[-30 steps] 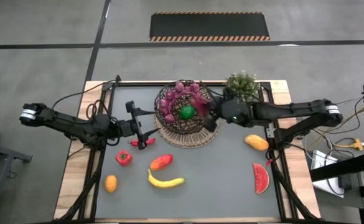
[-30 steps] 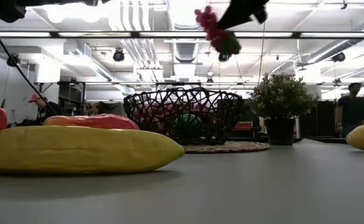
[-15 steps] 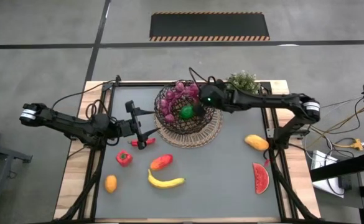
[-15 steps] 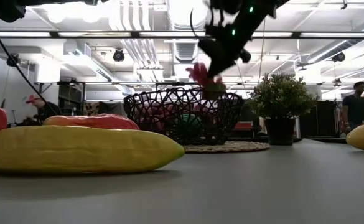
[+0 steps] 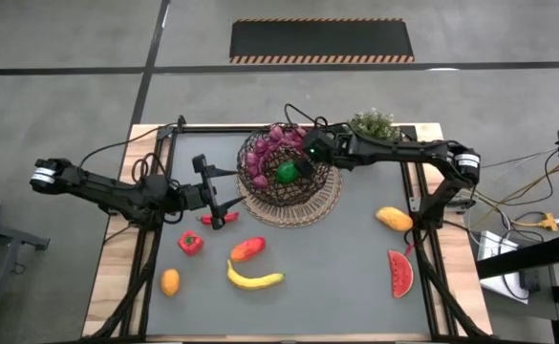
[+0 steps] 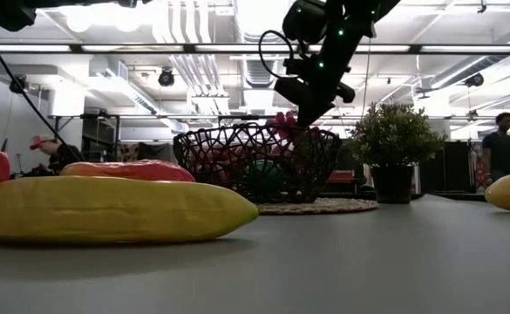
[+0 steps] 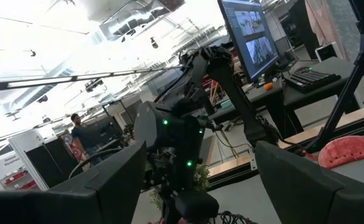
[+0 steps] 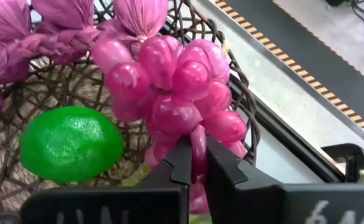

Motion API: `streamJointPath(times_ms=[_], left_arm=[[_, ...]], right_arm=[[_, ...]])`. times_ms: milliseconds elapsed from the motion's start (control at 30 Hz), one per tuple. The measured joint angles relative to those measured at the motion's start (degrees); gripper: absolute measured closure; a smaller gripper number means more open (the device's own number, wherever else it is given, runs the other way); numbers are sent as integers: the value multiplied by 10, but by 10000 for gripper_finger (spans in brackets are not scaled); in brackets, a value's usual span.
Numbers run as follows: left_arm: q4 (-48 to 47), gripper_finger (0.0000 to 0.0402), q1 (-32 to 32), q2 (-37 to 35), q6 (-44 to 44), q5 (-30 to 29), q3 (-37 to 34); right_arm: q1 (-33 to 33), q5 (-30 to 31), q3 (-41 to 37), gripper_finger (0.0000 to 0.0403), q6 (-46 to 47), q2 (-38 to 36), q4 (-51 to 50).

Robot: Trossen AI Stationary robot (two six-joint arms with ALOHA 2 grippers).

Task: Build produce basket
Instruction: Put the purple grapes into the basket, then put the red chili pepper into the basket

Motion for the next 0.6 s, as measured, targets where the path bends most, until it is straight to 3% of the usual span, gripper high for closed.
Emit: streamJointPath(times_ms=[133,433,600], left_arm=[[0,120,0,0,0,0,0],[0,120,0,0,-4,0,0],[1,120,0,0,-5,0,0]], right_arm=[[0,0,1,360,4,-5,-7],[-1,1,1,248,19,-8,-17],[-1,0,1,213,12,-31,-23]])
